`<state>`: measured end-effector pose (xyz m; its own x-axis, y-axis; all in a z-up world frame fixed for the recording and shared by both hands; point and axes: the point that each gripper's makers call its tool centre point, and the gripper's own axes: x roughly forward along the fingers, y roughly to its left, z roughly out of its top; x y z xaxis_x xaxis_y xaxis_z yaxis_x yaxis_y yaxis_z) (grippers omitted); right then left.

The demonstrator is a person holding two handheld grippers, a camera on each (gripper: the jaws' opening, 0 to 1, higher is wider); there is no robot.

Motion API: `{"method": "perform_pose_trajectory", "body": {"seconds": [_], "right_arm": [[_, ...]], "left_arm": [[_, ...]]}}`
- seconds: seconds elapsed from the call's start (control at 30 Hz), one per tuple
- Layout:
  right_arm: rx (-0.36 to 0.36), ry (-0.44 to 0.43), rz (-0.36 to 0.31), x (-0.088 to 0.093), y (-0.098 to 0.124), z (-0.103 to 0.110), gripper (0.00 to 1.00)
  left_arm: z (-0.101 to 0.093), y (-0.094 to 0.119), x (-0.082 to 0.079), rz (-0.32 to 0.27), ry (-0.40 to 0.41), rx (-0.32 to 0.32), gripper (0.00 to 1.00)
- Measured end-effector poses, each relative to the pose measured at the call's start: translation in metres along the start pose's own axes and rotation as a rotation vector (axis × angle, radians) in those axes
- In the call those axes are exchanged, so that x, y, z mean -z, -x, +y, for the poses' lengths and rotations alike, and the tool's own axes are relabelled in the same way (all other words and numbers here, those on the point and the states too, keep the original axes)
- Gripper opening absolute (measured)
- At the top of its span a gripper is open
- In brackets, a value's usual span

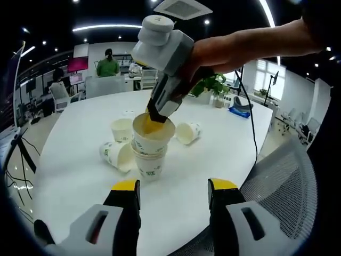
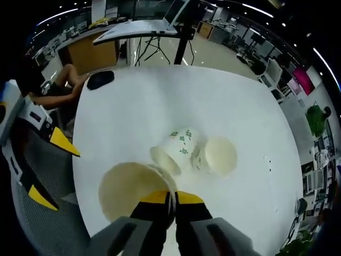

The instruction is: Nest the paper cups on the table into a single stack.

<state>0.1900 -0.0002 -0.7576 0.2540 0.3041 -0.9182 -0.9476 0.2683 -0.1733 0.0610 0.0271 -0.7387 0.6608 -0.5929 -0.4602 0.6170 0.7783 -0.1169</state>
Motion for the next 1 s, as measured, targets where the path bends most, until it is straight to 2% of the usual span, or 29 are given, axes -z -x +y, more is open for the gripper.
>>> {"method": "perform_pose_trajectory", "body": {"seconds": [0.57, 1.0], "right_arm": [[0.011, -0.007, -0.009, 0.000, 0.004, -0.004, 0.04], [0.024, -0.048, -0.053, -0.009, 0.008, -0.014, 0.09]], "left_arm": [[0.000, 0.000, 0.000, 0.002, -0.001, 0.001, 0.49], [-0.001, 0.000, 0.001, 0.005, -0.003, 0.002, 0.49]]}}
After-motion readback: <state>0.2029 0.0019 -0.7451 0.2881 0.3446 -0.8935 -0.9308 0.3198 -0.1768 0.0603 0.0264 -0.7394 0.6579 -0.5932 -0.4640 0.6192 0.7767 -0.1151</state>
